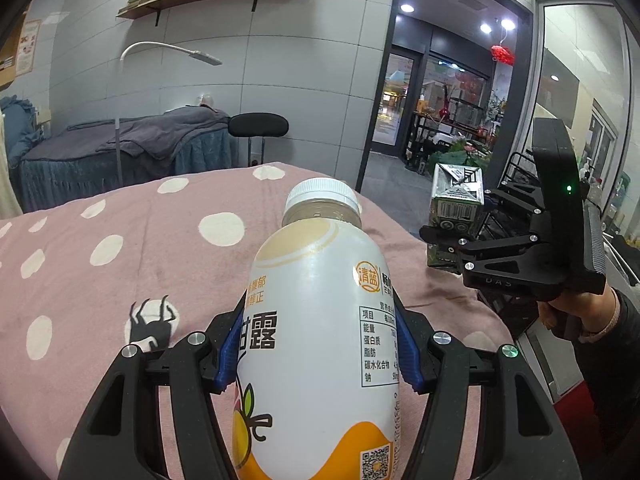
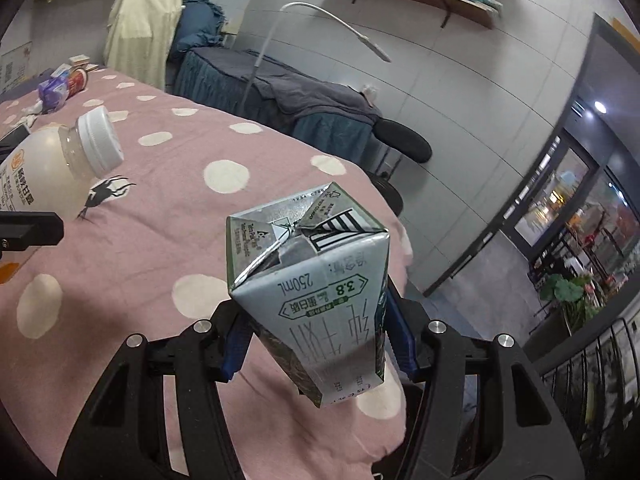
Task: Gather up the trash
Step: 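Carry the green carton to the bin with the right tool while the left tool carries the bottle, then open the right tool to drop the carton while the left tool holds the bottle near the bin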
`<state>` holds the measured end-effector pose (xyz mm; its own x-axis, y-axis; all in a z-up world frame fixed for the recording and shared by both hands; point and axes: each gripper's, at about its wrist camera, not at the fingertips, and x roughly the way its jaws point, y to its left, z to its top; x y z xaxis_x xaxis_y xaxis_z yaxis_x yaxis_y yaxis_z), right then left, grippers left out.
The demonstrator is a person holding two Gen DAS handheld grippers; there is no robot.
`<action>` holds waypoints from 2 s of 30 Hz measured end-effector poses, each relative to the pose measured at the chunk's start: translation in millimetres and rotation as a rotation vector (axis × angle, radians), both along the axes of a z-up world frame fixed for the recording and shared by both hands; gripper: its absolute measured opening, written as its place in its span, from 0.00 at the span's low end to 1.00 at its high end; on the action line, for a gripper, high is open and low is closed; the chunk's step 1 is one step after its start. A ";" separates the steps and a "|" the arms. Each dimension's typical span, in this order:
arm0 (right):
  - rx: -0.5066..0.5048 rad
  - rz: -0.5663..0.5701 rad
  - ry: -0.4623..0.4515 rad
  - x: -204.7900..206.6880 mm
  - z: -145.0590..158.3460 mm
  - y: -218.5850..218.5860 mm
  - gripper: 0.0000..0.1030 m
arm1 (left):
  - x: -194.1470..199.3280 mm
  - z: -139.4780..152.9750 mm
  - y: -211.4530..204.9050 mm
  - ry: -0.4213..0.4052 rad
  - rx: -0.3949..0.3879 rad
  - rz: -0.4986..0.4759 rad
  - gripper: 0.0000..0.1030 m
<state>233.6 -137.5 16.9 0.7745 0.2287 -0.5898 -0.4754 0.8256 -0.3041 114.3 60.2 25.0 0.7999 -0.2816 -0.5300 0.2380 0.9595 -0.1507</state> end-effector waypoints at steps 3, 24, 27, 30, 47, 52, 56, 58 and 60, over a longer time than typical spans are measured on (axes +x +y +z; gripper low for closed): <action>0.022 -0.102 0.009 1.4 -10.1 -40.9 0.57 | 6.8 3.1 -19.2 -0.005 -0.002 -0.043 0.59; 0.119 -0.647 0.433 87.5 -217.5 -208.8 0.57 | 44.9 5.2 -119.1 0.018 0.030 -0.199 0.59; 0.127 -0.657 0.475 89.1 -238.7 -206.2 0.57 | 46.3 2.9 -125.2 0.028 0.031 -0.210 0.59; 0.128 -0.656 0.513 93.6 -254.1 -206.2 0.54 | 47.4 1.4 -127.8 0.039 0.026 -0.216 0.59; 0.264 -0.704 0.358 31.4 -200.3 -223.8 0.79 | 54.2 9.9 -171.8 0.047 0.016 -0.296 0.59; 0.282 -0.733 0.302 -7.3 -185.0 -232.0 0.84 | 59.9 7.2 -208.3 0.057 0.032 -0.350 0.59; 0.280 -0.773 0.257 -32.5 -178.7 -241.9 0.85 | 68.2 -2.8 -235.7 0.090 0.046 -0.384 0.59; 0.282 -0.798 0.239 -43.9 -176.7 -248.3 0.85 | 71.7 -8.7 -250.0 0.102 0.063 -0.393 0.59; 0.291 -0.825 0.227 -53.0 -175.6 -255.2 0.85 | 76.1 -15.2 -266.2 0.125 0.078 -0.411 0.59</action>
<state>180.6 -392.8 -158.7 0.6301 -0.1840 -0.7544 0.2791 0.9603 -0.0011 190.4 -206.0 9.8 0.5583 -0.5183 -0.6478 0.5868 0.7987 -0.1333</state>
